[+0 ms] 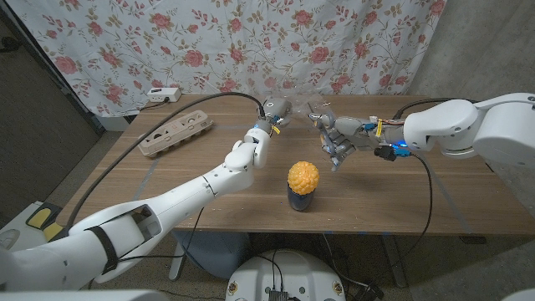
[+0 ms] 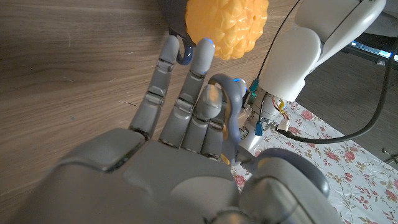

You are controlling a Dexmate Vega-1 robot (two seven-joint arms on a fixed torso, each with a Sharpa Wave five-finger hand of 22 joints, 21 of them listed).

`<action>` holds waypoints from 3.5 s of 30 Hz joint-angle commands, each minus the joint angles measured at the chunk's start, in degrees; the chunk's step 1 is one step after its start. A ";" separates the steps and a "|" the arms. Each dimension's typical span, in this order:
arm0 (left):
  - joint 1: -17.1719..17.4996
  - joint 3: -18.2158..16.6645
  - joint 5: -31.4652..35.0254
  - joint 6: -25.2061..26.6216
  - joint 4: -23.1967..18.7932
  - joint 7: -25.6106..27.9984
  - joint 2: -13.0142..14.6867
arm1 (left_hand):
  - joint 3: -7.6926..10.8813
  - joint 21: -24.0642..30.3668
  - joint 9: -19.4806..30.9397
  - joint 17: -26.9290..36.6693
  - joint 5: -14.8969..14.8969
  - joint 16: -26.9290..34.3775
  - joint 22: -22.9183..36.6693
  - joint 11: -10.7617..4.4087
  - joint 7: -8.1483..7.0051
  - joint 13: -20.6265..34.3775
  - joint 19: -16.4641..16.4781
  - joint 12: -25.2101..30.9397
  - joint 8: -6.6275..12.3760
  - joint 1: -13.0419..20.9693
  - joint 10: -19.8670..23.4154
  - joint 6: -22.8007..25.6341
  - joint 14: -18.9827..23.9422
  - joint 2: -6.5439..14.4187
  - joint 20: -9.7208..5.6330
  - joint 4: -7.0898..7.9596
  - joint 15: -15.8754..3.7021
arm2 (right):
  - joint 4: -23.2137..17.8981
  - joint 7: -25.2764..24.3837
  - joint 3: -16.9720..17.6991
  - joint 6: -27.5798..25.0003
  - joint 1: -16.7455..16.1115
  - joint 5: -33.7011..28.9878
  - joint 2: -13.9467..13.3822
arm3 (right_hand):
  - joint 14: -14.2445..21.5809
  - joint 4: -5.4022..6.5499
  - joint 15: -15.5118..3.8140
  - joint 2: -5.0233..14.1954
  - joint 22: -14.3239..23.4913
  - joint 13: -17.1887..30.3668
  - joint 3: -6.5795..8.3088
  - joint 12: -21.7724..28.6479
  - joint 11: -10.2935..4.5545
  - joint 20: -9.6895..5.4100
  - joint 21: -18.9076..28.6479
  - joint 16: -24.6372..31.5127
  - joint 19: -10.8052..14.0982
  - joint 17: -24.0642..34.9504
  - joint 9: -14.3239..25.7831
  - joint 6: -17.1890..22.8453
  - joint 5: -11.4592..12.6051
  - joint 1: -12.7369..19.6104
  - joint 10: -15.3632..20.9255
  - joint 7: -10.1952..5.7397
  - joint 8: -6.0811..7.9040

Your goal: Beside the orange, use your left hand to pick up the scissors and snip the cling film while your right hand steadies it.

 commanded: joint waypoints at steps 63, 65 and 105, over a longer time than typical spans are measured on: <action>4.17 -0.56 6.66 1.66 -4.68 -0.49 1.38 | 0.19 4.60 -1.48 -0.75 0.48 3.41 -4.63 0.10 -0.43 0.62 -1.90 0.02 -0.86 -1.48 1.55 2.57 -1.03 0.04 -0.30 -1.08 0.21 | -0.29 3.35 -9.62 -7.97 11.76 -5.17 1.88 | 0.42 9.33 -0.48 0.31 0.22 0.17 -9.46 -0.45 0.50 -0.19 -0.55 -0.08 0.57 0.24 0.72 2.42 -0.04 0.65 0.44 2.14 7.88; 4.28 -0.54 6.61 1.74 -4.75 -0.54 1.28 | 0.20 4.68 -1.51 -0.80 0.48 3.45 -4.67 0.09 -0.44 0.61 -1.83 0.02 -0.84 -1.52 1.59 2.70 -1.00 0.02 -0.28 -1.08 0.08 | -0.44 3.31 -9.17 -7.79 11.43 -4.84 1.59 | 0.36 9.33 -0.38 0.31 0.21 0.27 -9.46 -0.40 0.52 -0.12 -0.57 -0.06 0.56 0.33 0.71 2.42 -0.04 0.66 0.40 2.12 7.87; 3.13 0.32 7.21 1.12 -2.99 -0.98 0.47 | 0.61 5.57 -1.50 -1.25 0.46 4.48 -5.04 0.19 -0.43 0.43 -2.36 -0.22 -1.22 -2.06 1.67 2.53 -1.59 -0.01 -0.32 -1.24 -0.05 | 0.21 1.91 -6.86 -3.16 7.20 -4.24 0.29 | 0.70 8.41 -0.68 5.51 0.32 0.47 -6.92 -0.09 0.41 -0.18 -0.61 0.03 0.63 0.33 0.29 4.17 -0.80 6.22 1.72 2.04 8.14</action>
